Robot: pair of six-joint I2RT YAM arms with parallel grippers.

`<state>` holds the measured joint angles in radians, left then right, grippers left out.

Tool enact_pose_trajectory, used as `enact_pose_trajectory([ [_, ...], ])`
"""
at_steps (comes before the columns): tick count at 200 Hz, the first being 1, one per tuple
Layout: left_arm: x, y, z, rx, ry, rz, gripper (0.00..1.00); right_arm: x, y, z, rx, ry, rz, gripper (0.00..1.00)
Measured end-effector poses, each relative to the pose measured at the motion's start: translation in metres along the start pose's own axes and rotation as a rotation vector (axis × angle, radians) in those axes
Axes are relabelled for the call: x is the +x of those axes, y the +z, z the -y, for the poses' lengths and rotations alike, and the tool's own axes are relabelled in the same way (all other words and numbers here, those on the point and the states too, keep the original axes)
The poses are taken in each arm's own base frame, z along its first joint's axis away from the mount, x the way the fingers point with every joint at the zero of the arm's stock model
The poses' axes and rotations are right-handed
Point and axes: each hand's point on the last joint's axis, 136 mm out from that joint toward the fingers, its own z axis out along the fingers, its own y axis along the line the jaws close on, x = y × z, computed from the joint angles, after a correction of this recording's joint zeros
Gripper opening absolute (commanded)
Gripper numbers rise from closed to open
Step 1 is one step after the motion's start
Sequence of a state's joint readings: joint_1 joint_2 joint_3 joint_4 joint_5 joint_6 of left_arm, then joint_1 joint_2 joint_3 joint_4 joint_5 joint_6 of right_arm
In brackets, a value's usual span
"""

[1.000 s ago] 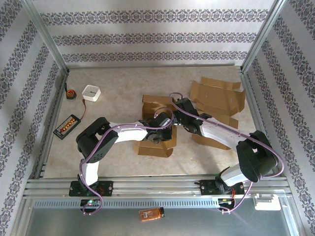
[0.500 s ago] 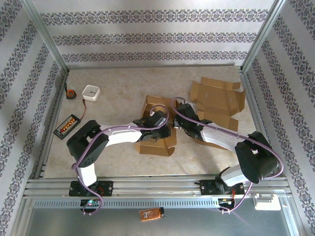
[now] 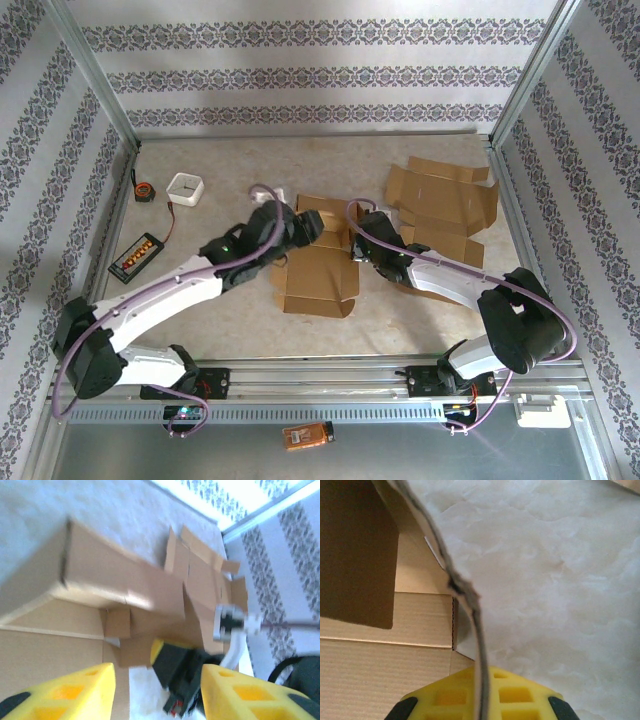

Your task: Fold the paper box

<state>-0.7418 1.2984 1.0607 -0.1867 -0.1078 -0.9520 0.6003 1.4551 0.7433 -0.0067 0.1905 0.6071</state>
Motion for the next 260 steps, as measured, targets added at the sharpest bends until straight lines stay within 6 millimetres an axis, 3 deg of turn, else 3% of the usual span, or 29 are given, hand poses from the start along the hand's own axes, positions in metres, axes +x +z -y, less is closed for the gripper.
enact_pose_trajectory([
  [18, -0.037, 0.002, -0.014, -0.040, -0.055, 0.040, 0.58, 0.000, 0.000, 0.000, 0.000, -0.005, 0.000, 0.04],
  [38, -0.053, 0.017, -0.034, -0.080, -0.089, 0.022, 0.64, 0.001, 0.000, -0.001, -0.002, -0.015, -0.001, 0.05],
  [90, -0.017, 0.064, -0.068, -0.139, -0.077, -0.154, 0.67, 0.000, 0.000, -0.003, -0.004, -0.042, -0.002, 0.05],
  [122, -0.007, 0.075, -0.066, -0.105, -0.084, -0.198, 0.57, 0.000, 0.001, -0.006, -0.004, -0.048, -0.010, 0.08],
  [150, -0.001, 0.079, -0.064, -0.068, -0.106, -0.213, 0.55, -0.001, 0.001, -0.012, -0.016, -0.022, -0.034, 0.13],
  [215, 0.005, 0.079, -0.071, -0.065, -0.136, -0.213, 0.55, -0.014, 0.028, -0.043, -0.068, 0.075, -0.035, 0.38],
  [260, 0.005, 0.076, -0.071, -0.063, -0.131, -0.210, 0.55, 0.001, 0.011, -0.057, -0.141, -0.031, -0.050, 0.69],
])
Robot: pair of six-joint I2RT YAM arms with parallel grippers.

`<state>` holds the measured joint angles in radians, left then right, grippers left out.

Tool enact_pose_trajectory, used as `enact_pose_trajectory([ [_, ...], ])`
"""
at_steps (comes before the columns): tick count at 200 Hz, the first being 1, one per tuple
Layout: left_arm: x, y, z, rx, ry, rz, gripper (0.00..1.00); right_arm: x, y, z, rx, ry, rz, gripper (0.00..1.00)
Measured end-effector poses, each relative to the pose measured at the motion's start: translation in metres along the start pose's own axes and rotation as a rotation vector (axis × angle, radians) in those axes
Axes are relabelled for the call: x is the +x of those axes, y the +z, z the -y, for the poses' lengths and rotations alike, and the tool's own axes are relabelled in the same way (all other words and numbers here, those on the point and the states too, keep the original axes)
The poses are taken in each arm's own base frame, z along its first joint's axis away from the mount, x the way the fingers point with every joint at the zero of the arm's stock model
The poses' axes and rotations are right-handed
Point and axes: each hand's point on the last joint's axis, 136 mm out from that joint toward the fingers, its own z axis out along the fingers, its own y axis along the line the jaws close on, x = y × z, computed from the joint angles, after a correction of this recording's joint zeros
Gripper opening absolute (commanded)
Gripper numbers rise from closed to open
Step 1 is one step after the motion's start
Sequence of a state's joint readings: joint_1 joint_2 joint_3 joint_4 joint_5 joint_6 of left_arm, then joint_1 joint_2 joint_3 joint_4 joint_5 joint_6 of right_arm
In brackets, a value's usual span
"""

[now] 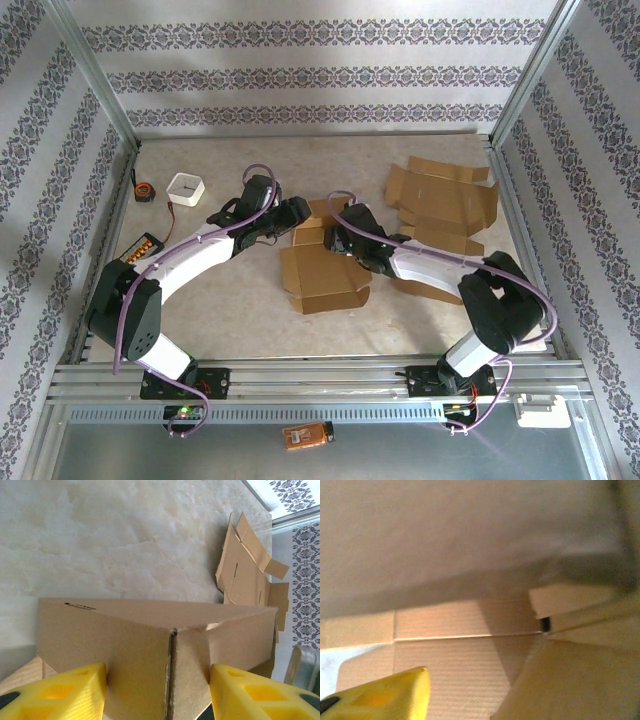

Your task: Fold the paper box

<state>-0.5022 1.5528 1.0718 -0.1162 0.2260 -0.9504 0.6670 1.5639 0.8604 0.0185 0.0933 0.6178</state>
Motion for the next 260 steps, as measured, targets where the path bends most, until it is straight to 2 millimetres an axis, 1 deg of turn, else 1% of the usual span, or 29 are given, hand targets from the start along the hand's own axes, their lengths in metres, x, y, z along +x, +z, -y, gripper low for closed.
enact_pose_trajectory([
  [19, 0.002, 0.000, -0.001, -0.002, 0.002, -0.006, 0.55, 0.008, -0.021, -0.008, -0.053, -0.070, -0.003, 0.83],
  [22, 0.002, 0.000, -0.001, -0.001, 0.002, -0.007, 0.55, 0.008, -0.026, -0.008, -0.059, -0.072, -0.001, 0.85],
  [30, 0.002, 0.000, -0.001, 0.000, 0.003, -0.008, 0.55, 0.007, -0.038, -0.011, -0.080, -0.102, 0.011, 0.93],
  [39, 0.002, 0.000, -0.001, 0.000, 0.003, -0.008, 0.55, 0.004, -0.051, -0.013, -0.099, -0.138, 0.028, 0.98],
  [60, 0.002, 0.000, -0.001, 0.000, 0.003, -0.009, 0.56, -0.010, -0.085, -0.018, -0.144, -0.207, 0.100, 0.98],
  [74, 0.002, 0.000, -0.001, 0.000, 0.003, -0.009, 0.56, -0.021, -0.109, -0.016, -0.169, -0.270, 0.164, 0.98],
  [81, 0.002, 0.000, -0.001, 0.000, 0.003, -0.009, 0.56, -0.027, -0.118, -0.013, -0.169, -0.303, 0.198, 0.95],
  [88, 0.002, 0.000, -0.001, 0.000, 0.003, -0.009, 0.56, -0.033, -0.126, -0.008, -0.163, -0.333, 0.231, 0.92],
  [98, 0.002, 0.000, -0.001, 0.000, 0.003, -0.009, 0.56, -0.042, -0.135, 0.005, -0.141, -0.389, 0.278, 0.89],
  [113, 0.002, 0.000, -0.001, 0.000, 0.003, -0.009, 0.56, -0.054, -0.139, 0.028, -0.107, -0.434, 0.325, 0.85],
  [127, 0.002, 0.000, -0.001, 0.000, 0.003, -0.010, 0.56, -0.062, -0.134, 0.054, -0.059, -0.452, 0.342, 0.84],
  [139, 0.003, 0.000, 0.000, 0.002, 0.005, -0.012, 0.56, -0.064, -0.125, 0.073, -0.019, -0.484, 0.322, 0.83],
  [156, 0.004, 0.001, -0.001, 0.002, 0.008, -0.016, 0.56, -0.058, -0.106, 0.083, -0.017, -0.560, 0.257, 0.82],
  [171, 0.005, 0.002, -0.001, 0.005, 0.013, -0.026, 0.56, -0.049, -0.087, 0.086, -0.037, -0.636, 0.174, 0.78],
  [185, 0.008, 0.004, -0.001, 0.006, 0.020, -0.038, 0.56, -0.044, -0.073, 0.087, -0.057, -0.694, 0.123, 0.73],
  [216, 0.011, 0.006, -0.001, 0.014, 0.030, -0.057, 0.56, -0.030, -0.046, 0.083, -0.111, -0.779, 0.041, 0.67],
  [233, 0.012, 0.007, 0.000, 0.017, 0.030, -0.064, 0.56, -0.026, -0.033, 0.071, -0.155, -0.814, 0.015, 0.64],
  [260, 0.012, 0.007, 0.001, 0.022, 0.033, -0.067, 0.56, -0.029, -0.014, 0.048, -0.193, -0.837, -0.005, 0.58],
])
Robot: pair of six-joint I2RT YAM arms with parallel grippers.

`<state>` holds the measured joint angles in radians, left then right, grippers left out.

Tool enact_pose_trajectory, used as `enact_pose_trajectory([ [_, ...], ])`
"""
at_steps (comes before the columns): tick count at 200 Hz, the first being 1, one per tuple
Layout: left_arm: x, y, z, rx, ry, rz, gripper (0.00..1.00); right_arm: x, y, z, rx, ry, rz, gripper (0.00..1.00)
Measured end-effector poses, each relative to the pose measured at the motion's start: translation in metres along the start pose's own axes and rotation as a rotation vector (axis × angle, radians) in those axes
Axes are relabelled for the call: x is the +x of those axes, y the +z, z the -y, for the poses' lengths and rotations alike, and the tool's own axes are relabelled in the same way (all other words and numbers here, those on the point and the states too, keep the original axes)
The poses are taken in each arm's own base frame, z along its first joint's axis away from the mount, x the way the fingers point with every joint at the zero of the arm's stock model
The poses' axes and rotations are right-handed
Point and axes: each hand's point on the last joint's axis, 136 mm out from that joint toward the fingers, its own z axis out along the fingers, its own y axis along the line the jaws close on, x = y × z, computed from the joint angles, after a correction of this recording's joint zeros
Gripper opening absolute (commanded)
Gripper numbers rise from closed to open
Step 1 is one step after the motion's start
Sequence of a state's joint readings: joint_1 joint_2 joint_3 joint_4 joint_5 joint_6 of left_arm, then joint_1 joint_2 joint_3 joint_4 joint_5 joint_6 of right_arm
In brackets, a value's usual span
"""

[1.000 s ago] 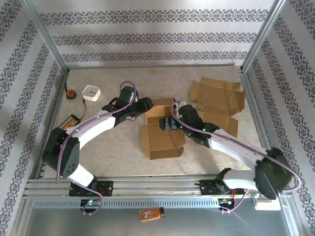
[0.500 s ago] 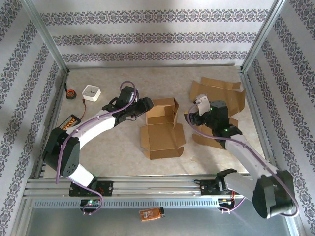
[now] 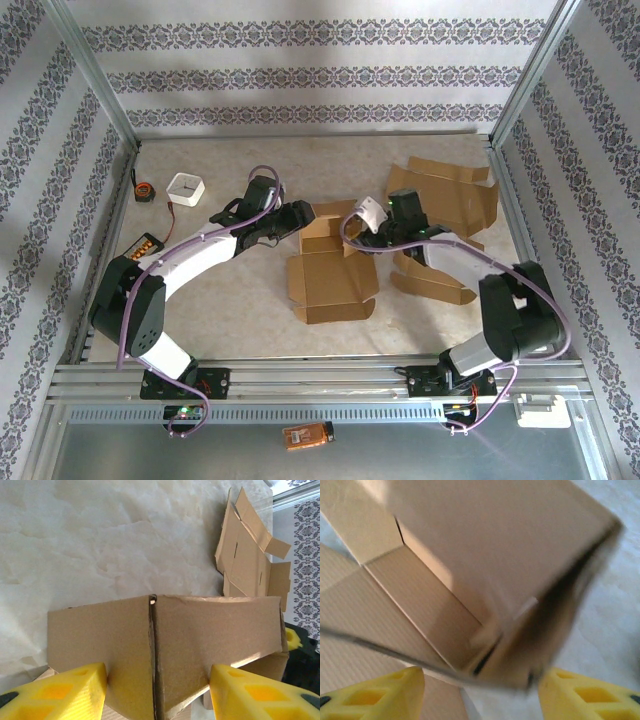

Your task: Fold the paper box

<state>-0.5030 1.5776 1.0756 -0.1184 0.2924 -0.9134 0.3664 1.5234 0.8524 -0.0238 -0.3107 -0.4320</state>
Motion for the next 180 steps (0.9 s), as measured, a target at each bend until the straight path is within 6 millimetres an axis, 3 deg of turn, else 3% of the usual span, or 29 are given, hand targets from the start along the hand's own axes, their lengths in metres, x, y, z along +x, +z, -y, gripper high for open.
enact_pose_trajectory([
  [33, 0.000, 0.000, -0.001, -0.003, 0.008, 0.001, 0.60, -0.018, 0.018, -0.004, 0.033, 0.001, -0.026, 0.54],
  [111, -0.008, -0.012, -0.007, -0.038, 0.019, 0.019, 0.65, -0.039, 0.050, -0.001, 0.171, 0.241, -0.021, 0.38],
  [140, -0.013, -0.027, -0.003, -0.028, 0.009, 0.042, 0.66, -0.048, 0.064, -0.005, 0.210, 0.305, 0.031, 0.34],
  [180, -0.018, -0.062, 0.006, 0.005, -0.002, 0.098, 0.67, -0.050, 0.070, -0.013, 0.211, 0.341, 0.079, 0.14],
])
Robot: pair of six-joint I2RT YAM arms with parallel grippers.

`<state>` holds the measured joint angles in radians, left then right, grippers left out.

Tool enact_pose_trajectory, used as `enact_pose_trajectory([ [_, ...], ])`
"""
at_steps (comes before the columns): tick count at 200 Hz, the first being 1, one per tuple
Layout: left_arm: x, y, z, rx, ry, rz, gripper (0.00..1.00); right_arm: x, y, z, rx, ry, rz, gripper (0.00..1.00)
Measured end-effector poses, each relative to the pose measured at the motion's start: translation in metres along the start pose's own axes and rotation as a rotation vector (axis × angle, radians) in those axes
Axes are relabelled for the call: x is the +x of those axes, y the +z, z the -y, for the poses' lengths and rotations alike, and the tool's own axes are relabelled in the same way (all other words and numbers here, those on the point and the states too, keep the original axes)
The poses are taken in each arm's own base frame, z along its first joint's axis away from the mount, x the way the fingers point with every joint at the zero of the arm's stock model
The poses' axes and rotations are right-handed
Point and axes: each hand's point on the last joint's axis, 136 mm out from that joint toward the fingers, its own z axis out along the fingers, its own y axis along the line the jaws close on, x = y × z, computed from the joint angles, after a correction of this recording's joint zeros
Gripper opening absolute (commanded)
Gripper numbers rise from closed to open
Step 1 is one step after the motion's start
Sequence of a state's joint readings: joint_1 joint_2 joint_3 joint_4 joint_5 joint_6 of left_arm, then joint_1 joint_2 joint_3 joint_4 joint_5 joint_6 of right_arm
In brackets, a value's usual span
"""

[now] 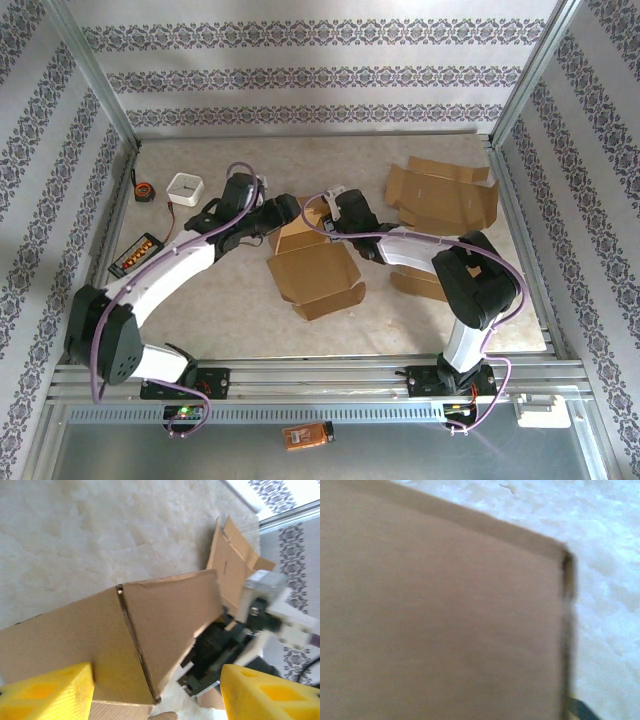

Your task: Fold the paper box

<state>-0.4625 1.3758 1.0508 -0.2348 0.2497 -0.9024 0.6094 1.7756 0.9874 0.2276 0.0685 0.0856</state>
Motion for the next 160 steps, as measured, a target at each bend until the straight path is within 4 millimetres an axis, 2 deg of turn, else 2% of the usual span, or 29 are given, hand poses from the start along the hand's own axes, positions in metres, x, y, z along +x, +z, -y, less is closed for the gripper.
enact_pose_trajectory([
  [17, -0.003, -0.018, 0.005, 0.029, -0.011, 0.035, 0.68, -0.001, 0.000, -0.007, -0.017, 0.010, 0.016, 0.06],
  [42, -0.009, -0.038, 0.009, 0.062, -0.033, 0.078, 0.73, -0.001, -0.004, -0.016, -0.037, -0.003, 0.034, 0.05],
  [60, -0.013, -0.042, 0.001, 0.055, -0.059, 0.090, 0.74, 0.005, -0.012, -0.020, -0.056, -0.015, 0.018, 0.04],
  [85, -0.014, -0.040, -0.017, 0.023, -0.089, 0.085, 0.74, 0.016, -0.036, -0.022, -0.086, -0.082, -0.062, 0.06],
  [104, -0.012, -0.047, -0.023, 0.006, -0.097, 0.086, 0.74, 0.017, -0.070, -0.022, -0.127, -0.189, -0.128, 0.05],
  [117, -0.015, -0.058, -0.022, 0.012, -0.094, 0.104, 0.74, 0.006, -0.095, -0.020, -0.153, -0.292, -0.164, 0.05],
  [137, -0.021, -0.077, -0.017, 0.036, -0.085, 0.146, 0.74, -0.034, -0.134, -0.013, -0.159, -0.494, -0.201, 0.11],
  [150, -0.025, -0.087, -0.015, 0.049, -0.081, 0.171, 0.74, -0.057, -0.154, -0.007, -0.128, -0.642, -0.234, 0.13],
  [160, -0.026, -0.093, -0.016, 0.050, -0.078, 0.190, 0.74, -0.068, -0.164, -0.004, -0.101, -0.757, -0.276, 0.12],
])
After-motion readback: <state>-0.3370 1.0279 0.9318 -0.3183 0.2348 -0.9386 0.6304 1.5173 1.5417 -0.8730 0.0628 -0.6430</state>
